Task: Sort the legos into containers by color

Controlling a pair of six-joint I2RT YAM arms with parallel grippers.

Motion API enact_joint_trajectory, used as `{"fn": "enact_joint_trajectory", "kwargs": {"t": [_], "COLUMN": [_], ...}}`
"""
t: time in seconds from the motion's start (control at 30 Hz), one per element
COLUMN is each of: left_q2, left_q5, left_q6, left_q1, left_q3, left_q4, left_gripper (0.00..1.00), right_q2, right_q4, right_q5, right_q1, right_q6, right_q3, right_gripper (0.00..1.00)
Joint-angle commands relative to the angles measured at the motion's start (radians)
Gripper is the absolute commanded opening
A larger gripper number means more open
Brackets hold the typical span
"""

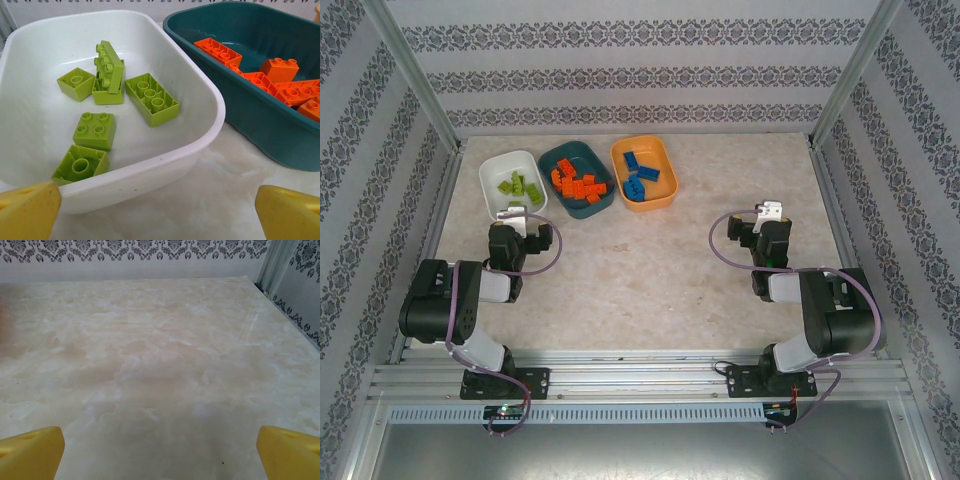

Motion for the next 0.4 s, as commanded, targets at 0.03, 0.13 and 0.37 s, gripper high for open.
{"fn": "enact_joint_trajectory", "kwargs": {"t": [0.03,0.13,0.37], "left_q2": [-0.008,-0.008,-0.007], "left_q5": [-0.008,-0.009,-0.009], "left_q6": [0.021,0.022,0.022], "left_q1": [-0.007,-0.007,-0.006], "left_q3": [0.014,0.014,0.014], "left_q4": [-0.020,-0.020,-0.020], "left_gripper": [1.00,1.00,1.00], "right_q2": [0.010,0.011,0.007], "right_q4": [0.017,-0.002,0.004], "right_q5": [-0.031,-0.092,-0.095], "right_q1": [-0.001,-0.009,-0.011], "right_q6": [-0.021,-0.031,-0.031], "right_q3": [0.011,0.021,0.017], "right_gripper": [0.98,0.98,0.98]}}
